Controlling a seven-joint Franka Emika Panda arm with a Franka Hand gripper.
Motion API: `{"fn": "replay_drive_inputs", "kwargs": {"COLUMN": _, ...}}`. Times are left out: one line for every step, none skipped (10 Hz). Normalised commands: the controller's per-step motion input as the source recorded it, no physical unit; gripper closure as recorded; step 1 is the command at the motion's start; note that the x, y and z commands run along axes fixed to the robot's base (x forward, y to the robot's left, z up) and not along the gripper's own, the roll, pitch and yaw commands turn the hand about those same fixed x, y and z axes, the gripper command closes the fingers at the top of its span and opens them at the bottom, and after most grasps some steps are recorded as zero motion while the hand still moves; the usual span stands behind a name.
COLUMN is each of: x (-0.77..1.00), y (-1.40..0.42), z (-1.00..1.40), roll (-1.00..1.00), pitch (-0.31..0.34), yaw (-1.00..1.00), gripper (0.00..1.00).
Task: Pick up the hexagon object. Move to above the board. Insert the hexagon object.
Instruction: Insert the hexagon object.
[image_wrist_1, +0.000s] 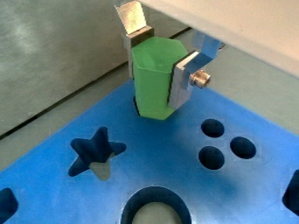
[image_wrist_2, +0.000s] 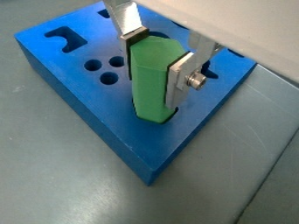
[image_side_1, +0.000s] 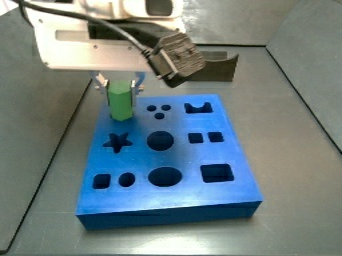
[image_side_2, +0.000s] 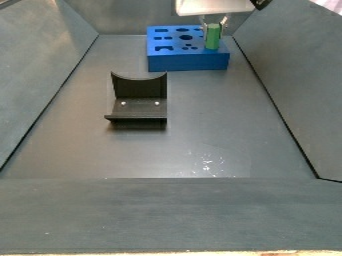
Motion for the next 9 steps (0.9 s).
{"fn": "replay_drive_inputs", "kwargs": {"x": -0.17, "y": 0.00, "z": -1.00, "roll": 0.01, "pitch": -0.057, "yaw": 0.15, "gripper": 1.00}}
{"fn": "replay_drive_inputs", "kwargs": {"x": -0.13, "y": 0.00, "z": -1.00, "roll": 0.01, "pitch": -0.046, "yaw": 0.13, "gripper": 1.00}}
{"fn": "replay_drive_inputs", "kwargs": {"x": -0.11, "y": 0.00, "z": -1.00, "roll": 0.03, "pitch": -0.023, "yaw": 0.12, "gripper": 1.00}}
{"fn": "replay_drive_inputs", "kwargs": {"x": 0.14, "y": 0.00, "z": -1.00, "roll": 0.00, "pitch": -0.049, "yaw": 0.02, "gripper": 1.00}}
{"fn": "replay_drive_inputs", "kwargs": {"x": 0.00, "y": 0.00, "z": 0.00, "roll": 0.04, "pitch": 0.000, "yaw": 0.00, "gripper": 1.00}}
{"fn": "replay_drive_inputs", "kwargs": {"x": 0.00, "y": 0.00, "z": -0.01, "roll": -0.01, "pitch": -0.014, "yaw": 0.00, "gripper": 1.00}}
{"fn": "replay_drive_inputs", "kwargs": {"x": 0.00, "y": 0.00, "z": -0.02, "roll": 0.00, "pitch": -0.006, "yaw": 0.00, "gripper": 1.00}}
{"fn": "replay_drive_inputs", "kwargs": {"x": 0.00, "y": -0.03, "z": 0.00, "roll": 0.00, "pitch": 0.000, "yaw": 0.04, "gripper": 1.00}}
{"fn": "replay_drive_inputs", "kwargs": {"x": 0.00, "y": -0.05, "z": -0.04, "roll": 0.00, "pitch": -0.040, "yaw": 0.04, "gripper": 1.00}}
